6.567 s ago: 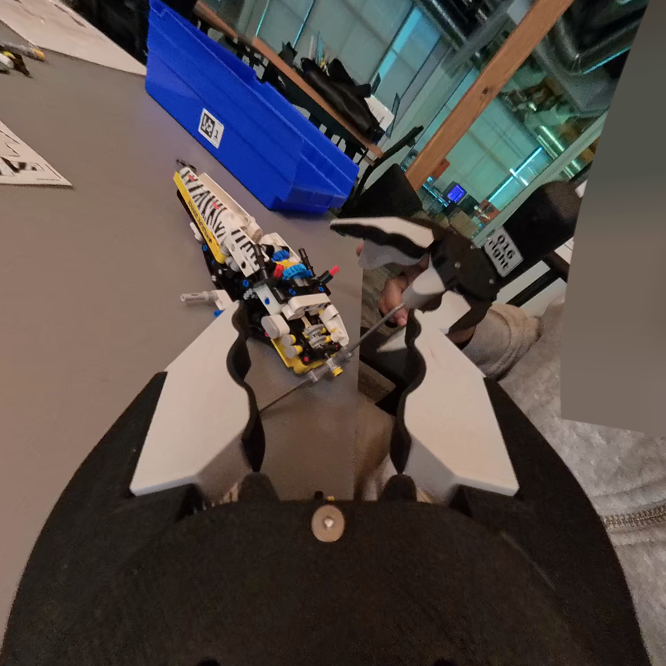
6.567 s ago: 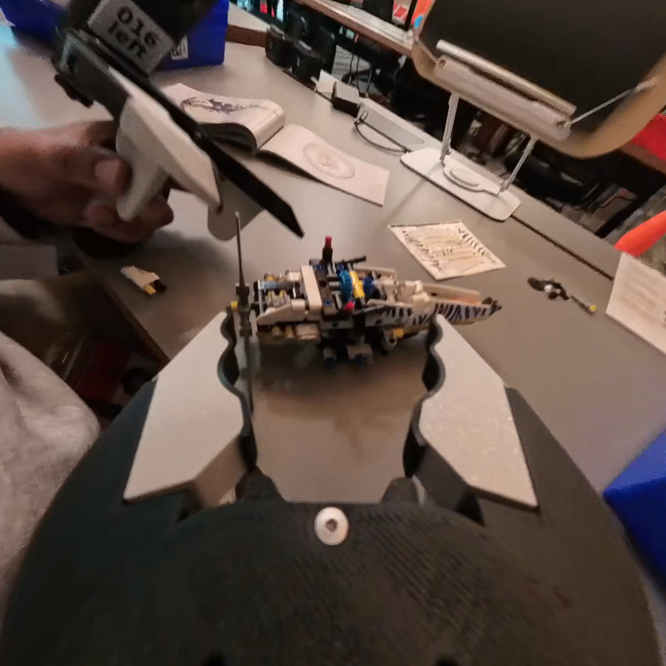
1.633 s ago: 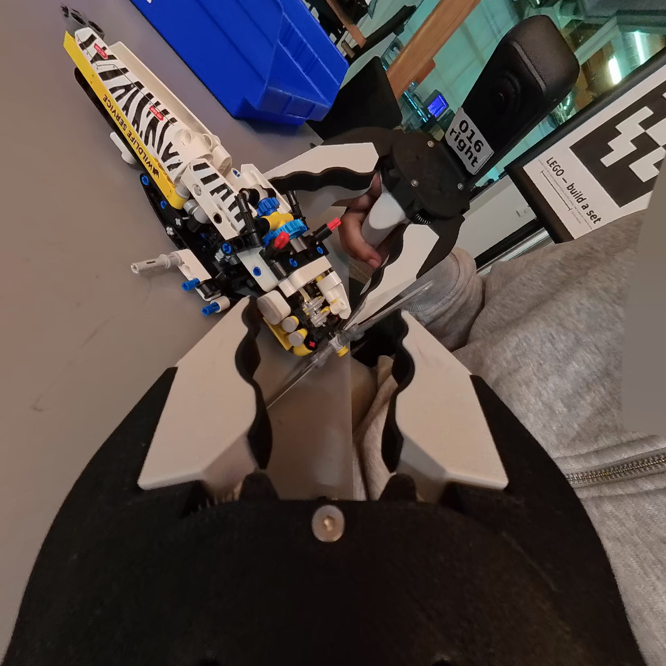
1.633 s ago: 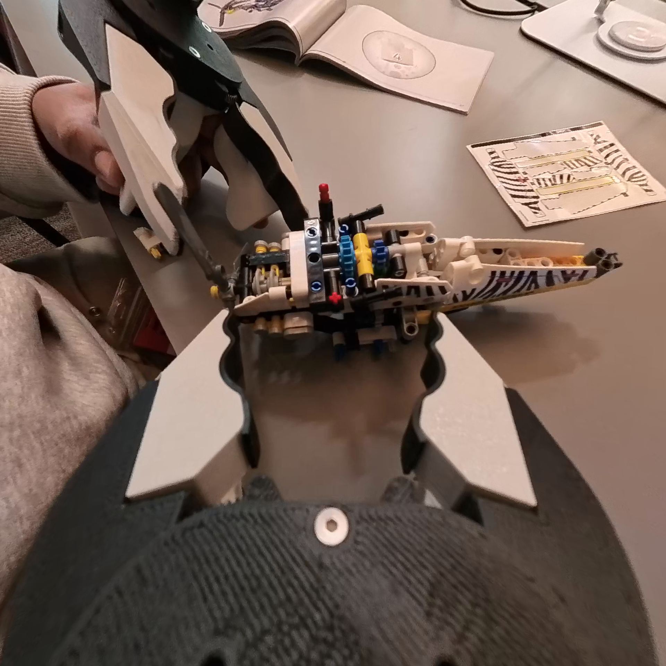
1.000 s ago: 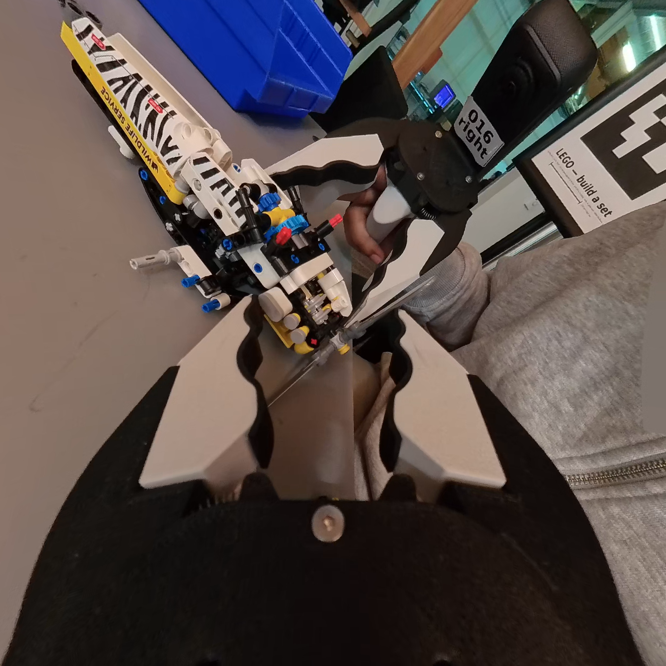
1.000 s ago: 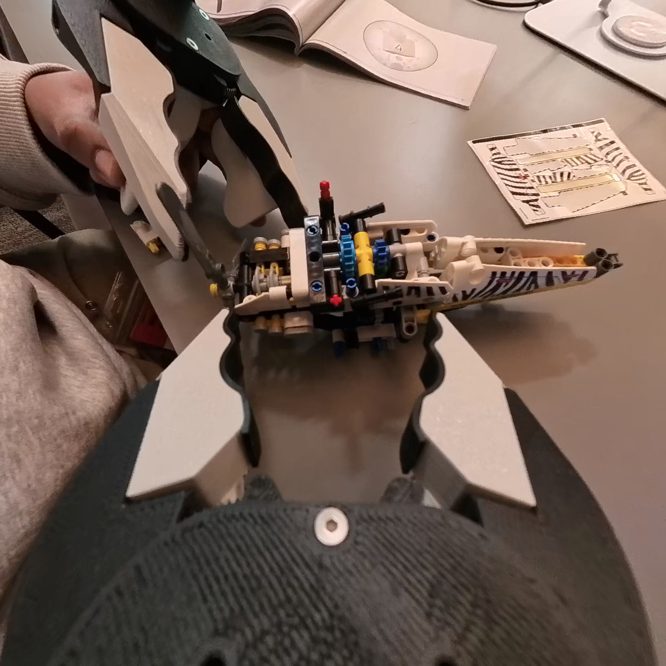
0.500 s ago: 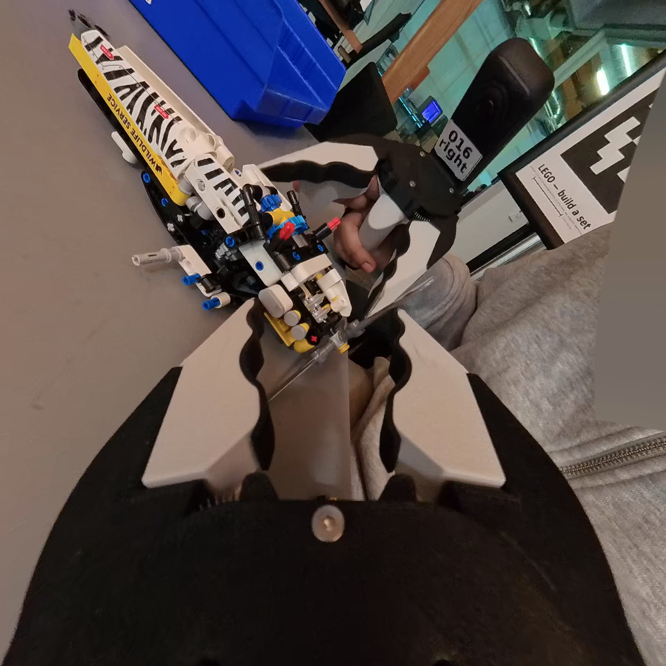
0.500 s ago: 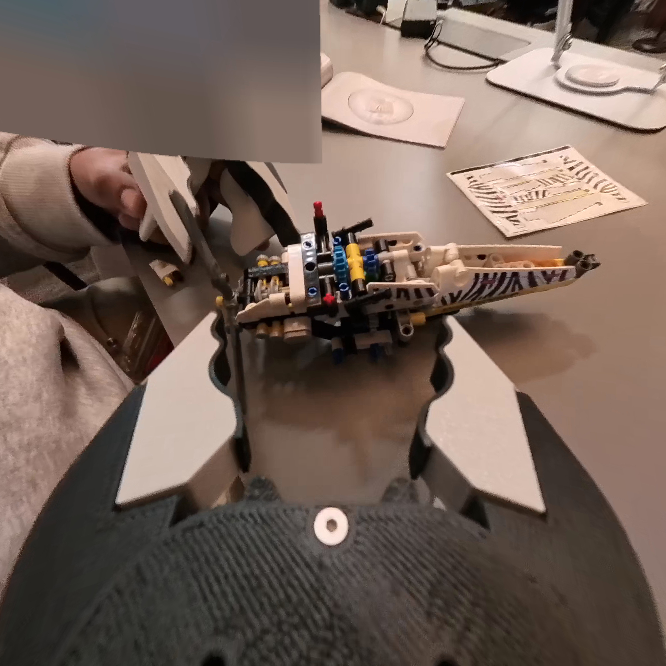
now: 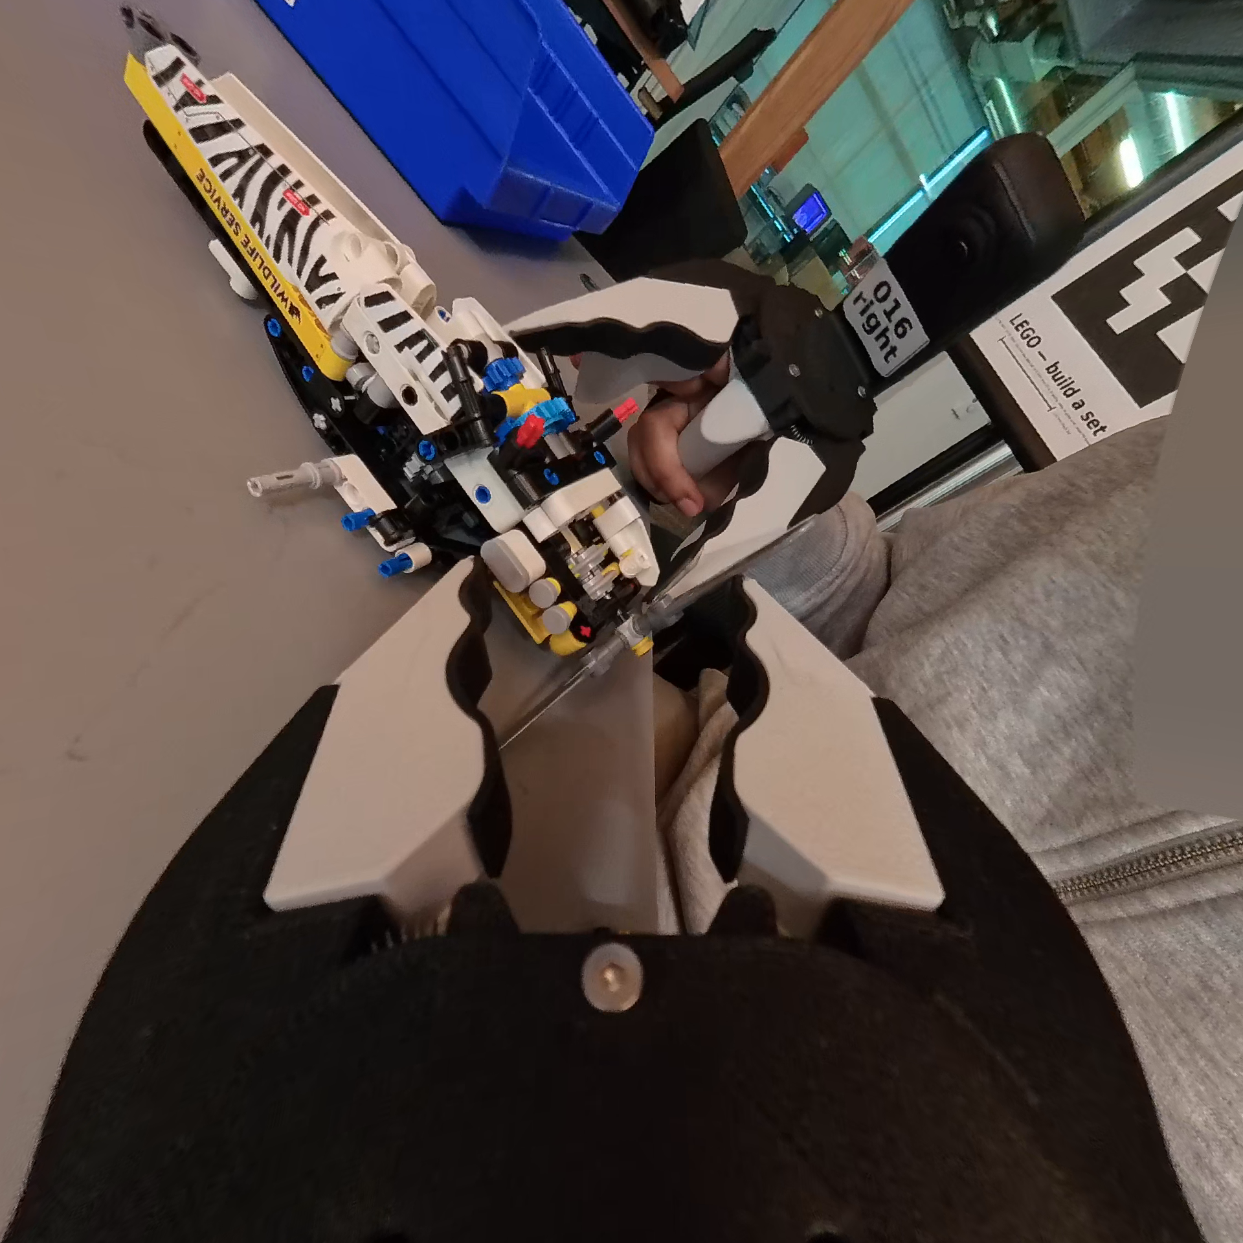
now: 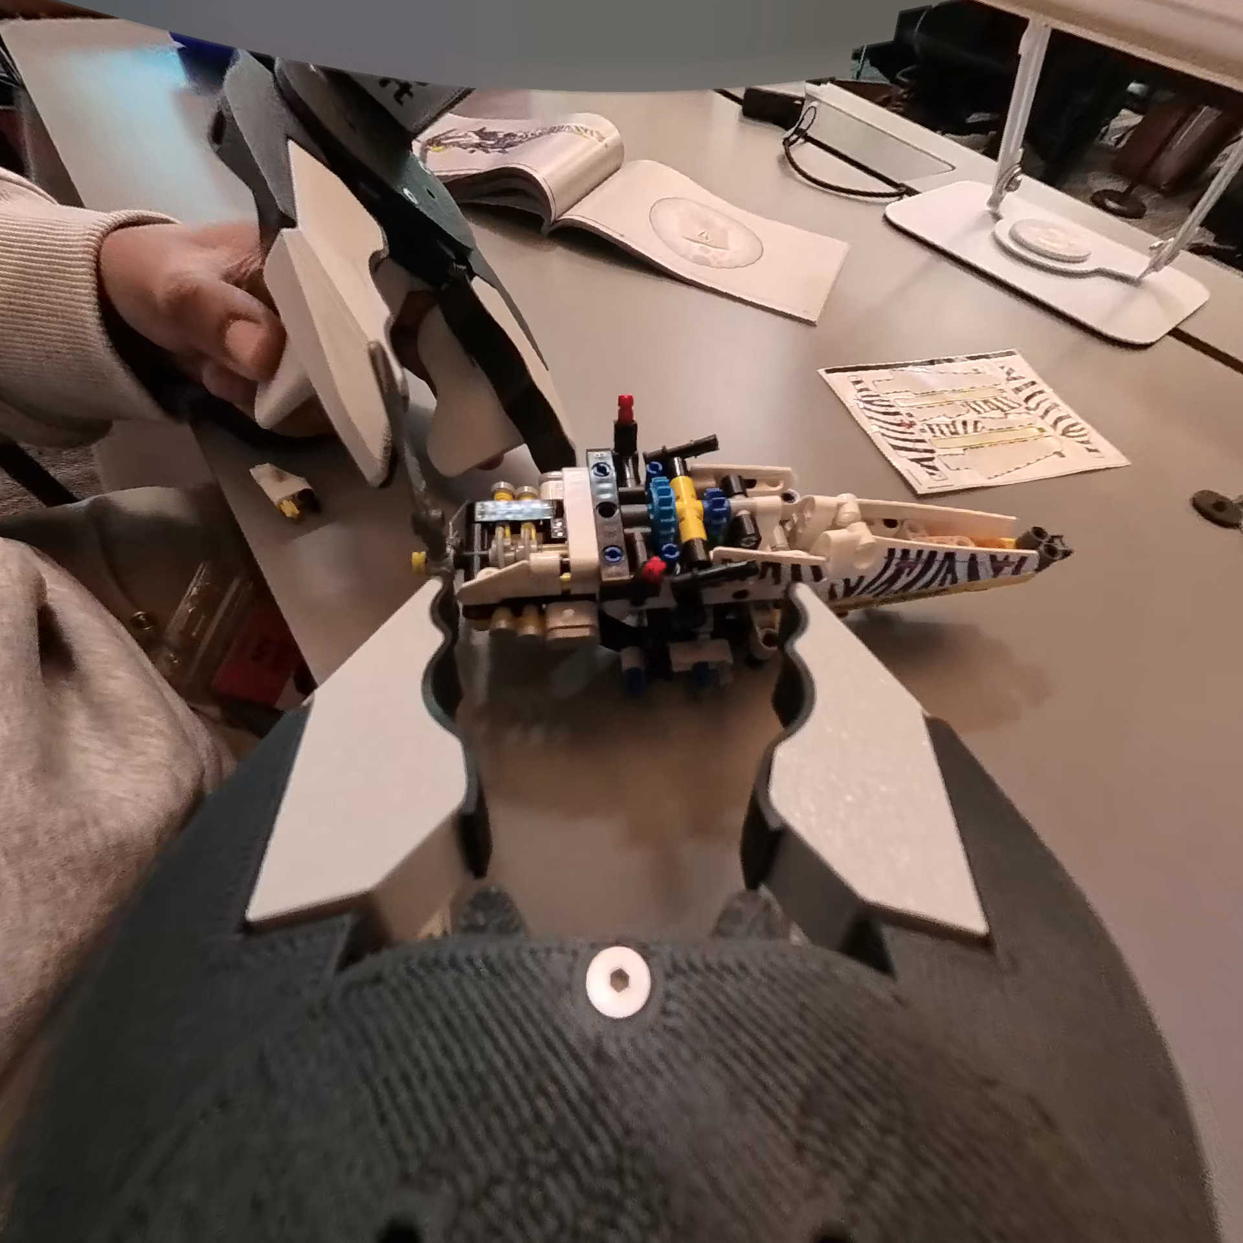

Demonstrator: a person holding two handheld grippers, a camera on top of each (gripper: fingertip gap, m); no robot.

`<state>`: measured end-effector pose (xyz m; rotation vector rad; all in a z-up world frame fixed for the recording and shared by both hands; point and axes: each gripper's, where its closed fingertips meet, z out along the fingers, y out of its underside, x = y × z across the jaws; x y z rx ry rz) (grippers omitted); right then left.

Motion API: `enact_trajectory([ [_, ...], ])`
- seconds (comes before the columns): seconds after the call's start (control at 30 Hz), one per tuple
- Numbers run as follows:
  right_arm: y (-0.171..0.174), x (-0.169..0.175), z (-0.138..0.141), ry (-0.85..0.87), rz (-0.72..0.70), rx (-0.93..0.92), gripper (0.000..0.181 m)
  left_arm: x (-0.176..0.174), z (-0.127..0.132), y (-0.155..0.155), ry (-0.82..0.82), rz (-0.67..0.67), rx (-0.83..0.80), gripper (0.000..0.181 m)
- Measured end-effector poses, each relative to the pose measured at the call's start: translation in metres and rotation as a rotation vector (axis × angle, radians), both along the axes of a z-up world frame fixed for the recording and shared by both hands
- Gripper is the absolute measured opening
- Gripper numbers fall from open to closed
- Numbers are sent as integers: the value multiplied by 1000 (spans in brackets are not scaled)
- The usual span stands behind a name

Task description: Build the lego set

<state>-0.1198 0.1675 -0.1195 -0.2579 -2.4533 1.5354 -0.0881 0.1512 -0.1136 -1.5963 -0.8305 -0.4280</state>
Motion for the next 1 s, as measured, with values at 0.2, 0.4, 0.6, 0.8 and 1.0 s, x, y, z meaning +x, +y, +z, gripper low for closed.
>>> enact_trajectory([
  [0.2,1,2,1,-6,4,-7,88,0,-1,0,-2,-1,-4,68],
  [0.4,1,-4,-2,-45,0,1,109,0,0,0,-7,0,1,68],
  [0.6,-1,-14,-4,-5,34,28,121,-2,0,-1,-9,6,6,68],
  [0.8,-4,-23,-7,-27,64,42,134,-5,1,-3,-10,30,17,68],
  [1.0,-7,-22,-6,-11,52,39,129,-7,1,-4,-13,41,23,68],
])
